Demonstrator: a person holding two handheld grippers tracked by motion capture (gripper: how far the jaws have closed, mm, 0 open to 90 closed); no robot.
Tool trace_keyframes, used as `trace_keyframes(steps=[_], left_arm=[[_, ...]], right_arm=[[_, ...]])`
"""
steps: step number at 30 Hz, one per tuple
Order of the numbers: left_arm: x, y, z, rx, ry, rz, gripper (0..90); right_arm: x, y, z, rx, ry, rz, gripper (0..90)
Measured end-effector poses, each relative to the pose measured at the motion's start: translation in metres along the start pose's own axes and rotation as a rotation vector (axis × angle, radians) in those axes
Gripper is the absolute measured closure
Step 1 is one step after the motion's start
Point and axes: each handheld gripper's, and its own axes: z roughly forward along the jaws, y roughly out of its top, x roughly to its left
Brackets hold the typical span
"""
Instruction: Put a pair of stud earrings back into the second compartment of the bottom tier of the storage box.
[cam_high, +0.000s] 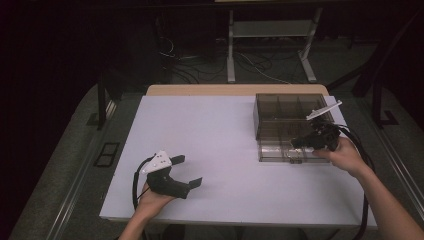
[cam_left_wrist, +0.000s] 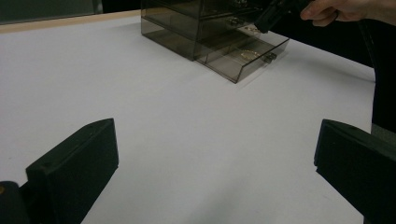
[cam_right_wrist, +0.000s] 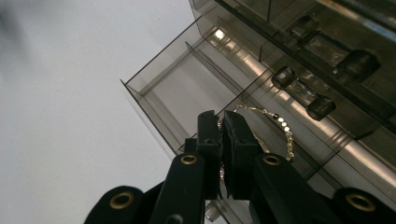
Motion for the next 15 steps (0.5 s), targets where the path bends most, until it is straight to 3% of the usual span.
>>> trace_keyframes(steps=[15], left_arm=[[0.000,0.000,0.000,0.004,-0.002,0.004,0.0]], right_arm=[[-0.001,-0.005,0.019,0.034,0.006,-0.004,85.2]])
